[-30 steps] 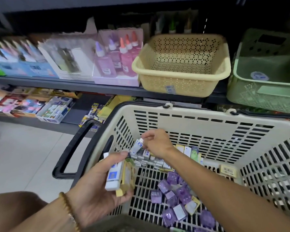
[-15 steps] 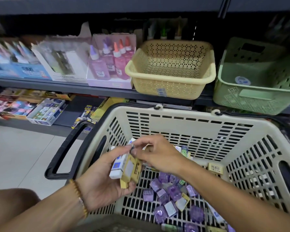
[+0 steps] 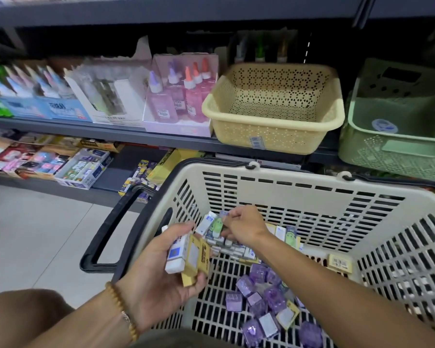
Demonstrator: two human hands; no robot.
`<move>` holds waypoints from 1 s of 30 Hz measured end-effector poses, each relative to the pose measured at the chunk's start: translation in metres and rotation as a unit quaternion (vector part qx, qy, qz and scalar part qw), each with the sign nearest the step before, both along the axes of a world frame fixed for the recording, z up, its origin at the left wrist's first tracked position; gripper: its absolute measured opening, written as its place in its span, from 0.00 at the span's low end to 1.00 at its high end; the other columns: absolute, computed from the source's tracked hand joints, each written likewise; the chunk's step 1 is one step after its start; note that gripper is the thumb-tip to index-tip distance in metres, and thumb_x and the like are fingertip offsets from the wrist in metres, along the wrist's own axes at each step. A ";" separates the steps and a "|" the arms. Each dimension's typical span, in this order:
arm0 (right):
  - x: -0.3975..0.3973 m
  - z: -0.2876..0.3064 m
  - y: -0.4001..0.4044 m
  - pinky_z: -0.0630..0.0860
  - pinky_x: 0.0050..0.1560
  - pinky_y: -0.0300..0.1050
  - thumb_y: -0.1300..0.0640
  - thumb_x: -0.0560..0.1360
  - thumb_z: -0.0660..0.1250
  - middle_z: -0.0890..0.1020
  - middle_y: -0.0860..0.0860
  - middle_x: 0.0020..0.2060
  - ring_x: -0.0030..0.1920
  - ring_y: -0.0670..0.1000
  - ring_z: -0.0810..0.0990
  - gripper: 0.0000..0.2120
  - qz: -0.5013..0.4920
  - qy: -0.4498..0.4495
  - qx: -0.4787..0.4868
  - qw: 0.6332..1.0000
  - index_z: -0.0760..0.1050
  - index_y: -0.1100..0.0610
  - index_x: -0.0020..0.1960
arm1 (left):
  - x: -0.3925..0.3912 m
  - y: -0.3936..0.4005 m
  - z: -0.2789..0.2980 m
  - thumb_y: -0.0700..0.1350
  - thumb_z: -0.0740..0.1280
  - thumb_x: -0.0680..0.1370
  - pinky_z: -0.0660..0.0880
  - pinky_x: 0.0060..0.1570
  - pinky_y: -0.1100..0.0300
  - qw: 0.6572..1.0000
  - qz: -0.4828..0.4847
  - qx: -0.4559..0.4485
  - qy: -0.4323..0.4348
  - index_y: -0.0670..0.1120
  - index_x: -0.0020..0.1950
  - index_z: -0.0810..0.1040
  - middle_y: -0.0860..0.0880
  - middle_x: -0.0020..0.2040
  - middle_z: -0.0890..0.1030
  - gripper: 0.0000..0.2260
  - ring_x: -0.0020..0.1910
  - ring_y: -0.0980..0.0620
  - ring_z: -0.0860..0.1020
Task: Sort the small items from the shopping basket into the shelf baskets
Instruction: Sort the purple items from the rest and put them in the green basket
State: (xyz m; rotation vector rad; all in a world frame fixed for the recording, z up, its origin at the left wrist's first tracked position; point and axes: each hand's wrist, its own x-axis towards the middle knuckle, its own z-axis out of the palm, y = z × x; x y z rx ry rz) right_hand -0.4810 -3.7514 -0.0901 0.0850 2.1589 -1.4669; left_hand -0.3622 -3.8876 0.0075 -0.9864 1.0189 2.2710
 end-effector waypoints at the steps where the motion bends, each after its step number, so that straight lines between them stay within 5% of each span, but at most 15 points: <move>1: -0.002 0.000 -0.002 0.83 0.49 0.55 0.63 0.79 0.65 0.85 0.58 0.44 0.39 0.48 0.86 0.10 0.007 -0.008 0.004 1.000 0.77 0.65 0.40 | -0.001 0.000 0.000 0.50 0.76 0.61 0.75 0.32 0.59 1.000 0.001 -0.002 0.000 0.46 0.48 0.76 0.41 0.50 0.76 0.20 0.38 0.47 0.74; 3: -0.004 0.004 -0.001 0.82 0.50 0.56 0.64 0.80 0.63 0.84 0.56 0.49 0.40 0.47 0.86 0.10 0.019 -0.014 0.010 1.000 0.78 0.69 0.44 | -0.002 0.000 0.000 0.50 0.77 0.60 0.75 0.33 0.58 1.000 0.001 -0.005 -0.003 0.45 0.49 0.76 0.41 0.50 0.76 0.21 0.38 0.46 0.74; 7: 0.012 0.033 0.015 0.82 0.40 0.42 0.54 0.80 0.65 0.83 0.50 0.48 0.36 0.44 0.84 0.07 0.093 0.018 -0.061 0.994 0.81 0.51 0.48 | -0.007 -0.001 -0.001 0.51 0.77 0.60 0.76 0.33 0.58 1.000 0.005 -0.007 0.001 0.45 0.49 0.77 0.41 0.49 0.76 0.22 0.38 0.47 0.74; 12: 0.039 0.058 0.030 0.74 0.36 0.35 0.47 0.72 0.74 0.83 0.42 0.43 0.36 0.42 0.79 0.08 0.219 0.031 -0.102 0.970 0.82 0.44 0.51 | -0.014 0.003 -0.002 0.51 0.74 0.64 0.78 0.34 0.57 1.000 0.008 -0.013 0.028 0.44 0.43 0.80 0.44 0.42 0.81 0.14 0.36 0.48 0.77; 16: 0.045 0.057 0.028 0.71 0.36 0.32 0.52 0.71 0.76 0.79 0.35 0.32 0.30 0.40 0.73 0.08 0.195 0.074 -0.084 0.974 0.79 0.47 0.49 | -0.016 0.007 -0.006 0.51 0.74 0.65 0.80 0.35 0.56 0.998 0.006 -0.043 0.039 0.44 0.42 0.82 0.44 0.41 0.82 0.12 0.34 0.48 0.79; 20: 0.044 0.055 0.031 0.70 0.33 0.31 0.53 0.70 0.77 0.81 0.44 0.45 0.33 0.41 0.75 0.12 0.172 0.042 -0.130 0.976 0.80 0.49 0.52 | -0.017 0.005 -0.009 0.52 0.75 0.65 0.82 0.36 0.55 0.997 0.003 -0.062 0.039 0.43 0.46 0.82 0.43 0.43 0.83 0.16 0.35 0.48 0.80; 30: 0.044 0.050 0.030 0.70 0.40 0.33 0.46 0.69 0.77 0.82 0.34 0.39 0.31 0.30 0.75 0.09 0.174 0.034 -0.101 0.979 0.81 0.39 0.48 | -0.019 0.006 -0.017 0.55 0.75 0.65 0.81 0.38 0.53 0.989 -0.055 -0.122 0.060 0.40 0.59 0.80 0.39 0.51 0.84 0.27 0.43 0.44 0.84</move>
